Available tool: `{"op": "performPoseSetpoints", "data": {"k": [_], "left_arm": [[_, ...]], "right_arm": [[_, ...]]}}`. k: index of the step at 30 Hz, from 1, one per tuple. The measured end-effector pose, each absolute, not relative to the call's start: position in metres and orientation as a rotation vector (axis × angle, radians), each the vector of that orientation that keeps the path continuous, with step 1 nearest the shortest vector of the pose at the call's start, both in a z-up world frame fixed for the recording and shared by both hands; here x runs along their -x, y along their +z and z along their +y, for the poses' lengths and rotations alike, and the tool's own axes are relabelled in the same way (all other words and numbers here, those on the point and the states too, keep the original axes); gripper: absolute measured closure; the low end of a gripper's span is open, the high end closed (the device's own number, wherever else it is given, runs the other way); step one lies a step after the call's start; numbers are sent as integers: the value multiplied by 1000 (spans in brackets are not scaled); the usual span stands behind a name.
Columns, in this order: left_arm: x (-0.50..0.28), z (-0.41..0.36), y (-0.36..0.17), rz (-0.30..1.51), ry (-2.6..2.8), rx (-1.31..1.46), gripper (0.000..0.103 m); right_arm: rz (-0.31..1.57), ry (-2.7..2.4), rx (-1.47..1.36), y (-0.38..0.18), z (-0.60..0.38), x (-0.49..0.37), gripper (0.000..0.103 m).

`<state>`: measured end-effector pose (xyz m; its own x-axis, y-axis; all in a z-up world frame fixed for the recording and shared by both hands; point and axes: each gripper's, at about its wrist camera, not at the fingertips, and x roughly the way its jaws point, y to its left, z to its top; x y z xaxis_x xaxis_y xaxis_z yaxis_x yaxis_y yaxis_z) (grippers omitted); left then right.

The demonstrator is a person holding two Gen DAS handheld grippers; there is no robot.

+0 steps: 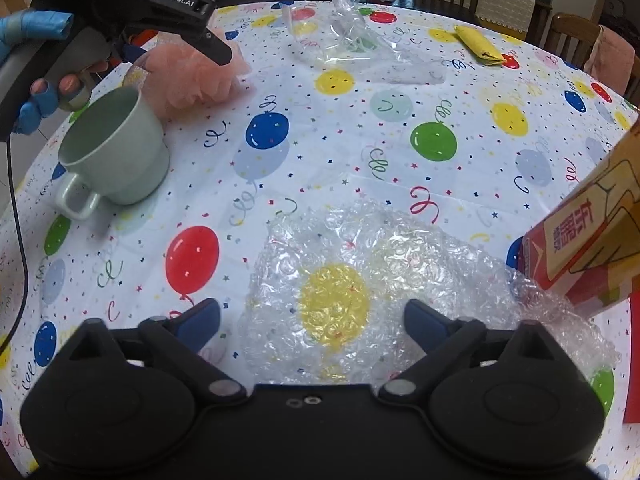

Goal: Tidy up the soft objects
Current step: 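Grasp the pink mesh bath pouf with the left tool while the right tool grasps the bubble wrap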

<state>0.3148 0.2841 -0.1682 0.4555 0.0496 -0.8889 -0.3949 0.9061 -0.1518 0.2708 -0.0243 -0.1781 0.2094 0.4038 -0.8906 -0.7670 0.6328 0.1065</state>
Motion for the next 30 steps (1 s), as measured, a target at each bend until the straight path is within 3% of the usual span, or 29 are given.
{"op": "performPoseSetpoints", "data": {"k": [5, 10, 14, 17, 22, 30], "left_arm": [[-317, 288, -175, 1079, 286, 364, 5], [-315, 290, -174, 1067, 295, 358, 20], [-312, 291, -173, 1055, 298, 369, 34], [-310, 292, -172, 1049, 300, 387, 40], [-305, 291, -167, 1033, 305, 396, 50], [-294, 291, -154, 989, 326, 416, 62]], "right_arm": [[1085, 832, 402, -181, -24, -272, 24], [1087, 815, 379, -179, -27, -274, 40], [1106, 808, 336, -178, -33, -276, 46], [1111, 802, 325, -178, -36, -275, 56], [1123, 799, 284, -175, -43, -275, 81], [1083, 809, 249, -156, -59, -265, 92]]}}
